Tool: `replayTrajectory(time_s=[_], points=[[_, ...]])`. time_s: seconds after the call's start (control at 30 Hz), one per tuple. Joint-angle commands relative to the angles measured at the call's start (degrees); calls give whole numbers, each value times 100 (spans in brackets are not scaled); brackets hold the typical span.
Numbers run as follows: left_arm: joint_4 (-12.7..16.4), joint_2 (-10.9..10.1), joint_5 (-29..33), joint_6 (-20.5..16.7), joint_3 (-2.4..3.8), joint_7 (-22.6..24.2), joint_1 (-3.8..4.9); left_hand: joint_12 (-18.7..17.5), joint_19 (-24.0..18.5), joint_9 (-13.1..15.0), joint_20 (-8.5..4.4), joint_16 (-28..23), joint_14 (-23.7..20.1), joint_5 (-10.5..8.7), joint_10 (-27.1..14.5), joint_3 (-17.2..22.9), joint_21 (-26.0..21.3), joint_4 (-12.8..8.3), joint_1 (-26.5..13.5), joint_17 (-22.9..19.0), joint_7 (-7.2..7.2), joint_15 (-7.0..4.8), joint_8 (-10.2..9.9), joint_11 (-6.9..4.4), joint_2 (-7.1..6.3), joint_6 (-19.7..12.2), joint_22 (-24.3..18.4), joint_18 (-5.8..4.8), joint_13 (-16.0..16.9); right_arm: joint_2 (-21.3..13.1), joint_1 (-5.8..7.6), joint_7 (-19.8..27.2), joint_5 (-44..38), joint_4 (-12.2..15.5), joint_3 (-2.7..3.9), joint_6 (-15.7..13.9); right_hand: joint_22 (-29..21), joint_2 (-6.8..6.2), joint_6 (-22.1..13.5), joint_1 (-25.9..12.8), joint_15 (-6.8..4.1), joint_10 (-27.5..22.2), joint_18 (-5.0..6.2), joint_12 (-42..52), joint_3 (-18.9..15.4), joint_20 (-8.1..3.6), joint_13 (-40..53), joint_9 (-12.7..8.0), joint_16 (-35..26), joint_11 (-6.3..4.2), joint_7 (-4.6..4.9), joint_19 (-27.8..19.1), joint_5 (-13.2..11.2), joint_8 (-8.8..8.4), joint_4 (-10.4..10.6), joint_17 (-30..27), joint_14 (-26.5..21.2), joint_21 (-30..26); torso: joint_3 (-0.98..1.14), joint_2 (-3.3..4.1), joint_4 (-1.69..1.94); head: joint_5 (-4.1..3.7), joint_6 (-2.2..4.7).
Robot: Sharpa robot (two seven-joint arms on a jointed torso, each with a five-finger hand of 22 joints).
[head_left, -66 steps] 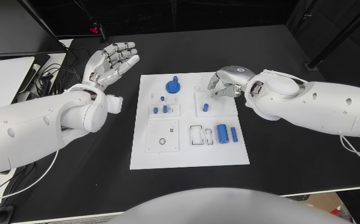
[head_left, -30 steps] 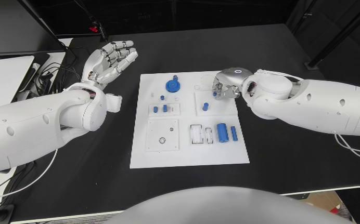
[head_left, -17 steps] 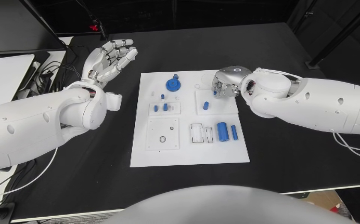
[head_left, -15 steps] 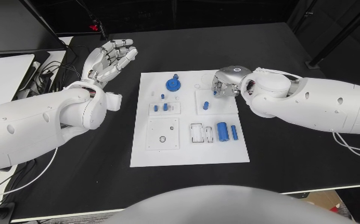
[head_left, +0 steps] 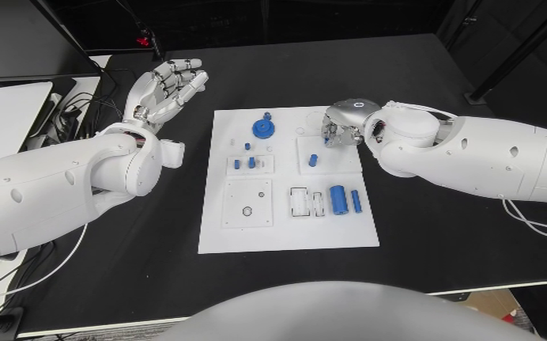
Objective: Assemble the parts on the task board
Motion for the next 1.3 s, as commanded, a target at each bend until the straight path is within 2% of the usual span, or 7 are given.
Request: replayTrajectory(time_s=[0.03, 0.4, 0.7, 0.93, 1.1, 1.3], points=[[-4, 4, 16, 53, 5, 767, 8, 16, 39, -5, 16, 11, -50, -28, -56, 45, -17, -5, 3, -5, 856, -9, 16, 0, 64, -54, -5, 22, 6, 18, -22, -50, 3, -14, -22, 242, 1018, -21, 53, 60, -37, 45, 52, -23, 39, -46, -2, 7, -22, -10, -9, 4, -28, -4, -3, 976, 477, -32, 1, 1, 2, -2, -2], [-29, 12, 16, 56, 5, 752, 7, 89, 51, -12, 16, 60, -70, -22, -94, 73, -15, -7, 9, -41, 857, -8, 52, 1, 98, -74, -12, 21, 8, 49, -25, -37, 112, -32, -22, 245, 1015, -29, 87, 63, -35, 77, 53, -57, 50, -48, -2, 9, -25, -9, -12, 2, -28, -2, -4, 971, 476, -39, 1, 2, 1, -1, -14], [-48, 17, 16, 59, 5, 739, 7, 146, 63, -17, 15, 99, -82, -13, -122, 91, -12, -8, 14, -70, 857, -7, 79, 1, 124, -87, -13, 22, 8, 36, -30, -11, 145, -14, -22, 191, 1011, -111, 65, 119, -5, 66, 52, -199, 82, -36, -5, -7, -28, 27, 18, 3, -27, -64, -18, 963, 476, -49, -2, 1, -1, -2, -26], [-69, 23, 16, 61, 5, 725, 7, 149, 64, -18, 15, 101, -82, -12, -123, 92, -12, -8, 14, -71, 857, -7, 81, 1, 125, -87, -13, 22, 8, 28, -34, 45, 148, 9, -22, 104, 1014, -151, 142, 257, -9, 119, 51, -271, 162, -36, -1, 8, -26, 12, 0, 9, -27, -57, -29, 965, 478, -45, 1, 2, 2, 4, -31], [-82, 25, 16, 63, 5, 713, 6, 253, 76, -29, 15, 171, -104, -9, -172, 136, -10, -11, 17, -126, 857, -6, 131, 2, 200, -106, -29, 21, 7, 25, -36, 65, 148, 19, -22, 48, 1016, -175, 192, 303, -16, 170, 51, -292, 194, -41, 1, 17, -19, 3, -6, 12, -27, -48, -27, 974, 480, -43, 2, 2, 2, 7, -34], [-94, 27, 16, 71, 5, 700, 4, 260, 77, -30, 15, 176, -105, -10, -175, 140, -9, -11, 17, -130, 857, -6, 134, 2, 206, -107, -31, 21, 7, 29, -37, 82, 148, 20, -22, 18, 1023, -181, 242, 325, -21, 217, 47, -313, 226, -44, 2, 26, -16, 0, -8, 21, -26, -37, -18, 978, 482, -30, 0, 0, -1, 11, -42]])
